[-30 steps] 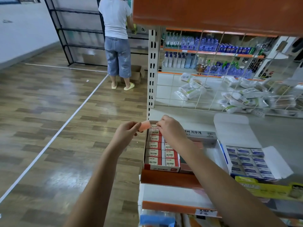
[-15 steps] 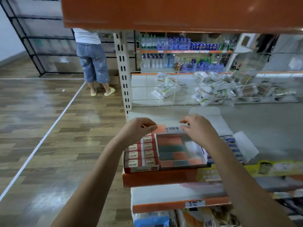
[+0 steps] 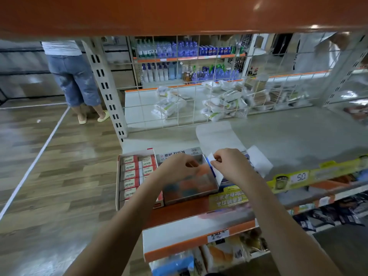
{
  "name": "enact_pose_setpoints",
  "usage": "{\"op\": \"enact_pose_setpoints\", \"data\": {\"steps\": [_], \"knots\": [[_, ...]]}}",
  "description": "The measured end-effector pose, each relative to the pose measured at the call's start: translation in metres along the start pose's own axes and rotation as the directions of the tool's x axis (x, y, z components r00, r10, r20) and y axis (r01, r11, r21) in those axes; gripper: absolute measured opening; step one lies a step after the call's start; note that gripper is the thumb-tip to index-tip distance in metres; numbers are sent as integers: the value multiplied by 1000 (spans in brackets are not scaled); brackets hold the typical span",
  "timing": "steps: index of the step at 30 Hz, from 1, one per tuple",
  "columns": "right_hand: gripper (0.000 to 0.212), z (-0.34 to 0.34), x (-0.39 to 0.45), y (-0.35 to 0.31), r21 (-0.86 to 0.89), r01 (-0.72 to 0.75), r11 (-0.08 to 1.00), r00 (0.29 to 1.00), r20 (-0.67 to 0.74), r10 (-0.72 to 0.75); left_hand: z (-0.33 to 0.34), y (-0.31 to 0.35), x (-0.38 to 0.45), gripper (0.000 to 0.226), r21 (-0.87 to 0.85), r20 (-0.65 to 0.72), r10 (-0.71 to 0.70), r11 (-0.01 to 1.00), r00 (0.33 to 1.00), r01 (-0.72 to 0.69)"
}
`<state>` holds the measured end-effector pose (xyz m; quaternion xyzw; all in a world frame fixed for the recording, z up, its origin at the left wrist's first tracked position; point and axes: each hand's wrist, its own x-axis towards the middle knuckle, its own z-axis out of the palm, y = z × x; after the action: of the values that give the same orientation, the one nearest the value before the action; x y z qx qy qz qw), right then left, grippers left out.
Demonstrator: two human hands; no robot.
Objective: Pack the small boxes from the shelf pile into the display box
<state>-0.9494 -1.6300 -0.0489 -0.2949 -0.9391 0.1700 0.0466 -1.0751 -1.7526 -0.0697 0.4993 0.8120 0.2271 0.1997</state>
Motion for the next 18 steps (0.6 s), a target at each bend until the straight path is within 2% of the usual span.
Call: {"op": "enact_pose_setpoints", "data": {"steps": [3, 9, 13, 18], "knots": [[25, 3, 0, 1, -1, 3, 1000, 1000, -5, -3, 5, 2, 1, 34, 0, 19, -4, 1000, 1000, 4], [40, 8, -1, 3, -2, 21, 1000, 999, -44, -22, 10, 12, 3, 28, 26, 27, -9, 1000, 1000, 8], [28, 9, -2, 3, 6, 27, 1000, 999, -47, -27, 15, 19, 4, 27, 75, 43, 47, 996, 998, -50], [26, 10, -2, 7, 4, 25, 1000, 998, -57, -25, 13, 20, 5, 26, 130, 55, 55, 990, 997, -62]]}}
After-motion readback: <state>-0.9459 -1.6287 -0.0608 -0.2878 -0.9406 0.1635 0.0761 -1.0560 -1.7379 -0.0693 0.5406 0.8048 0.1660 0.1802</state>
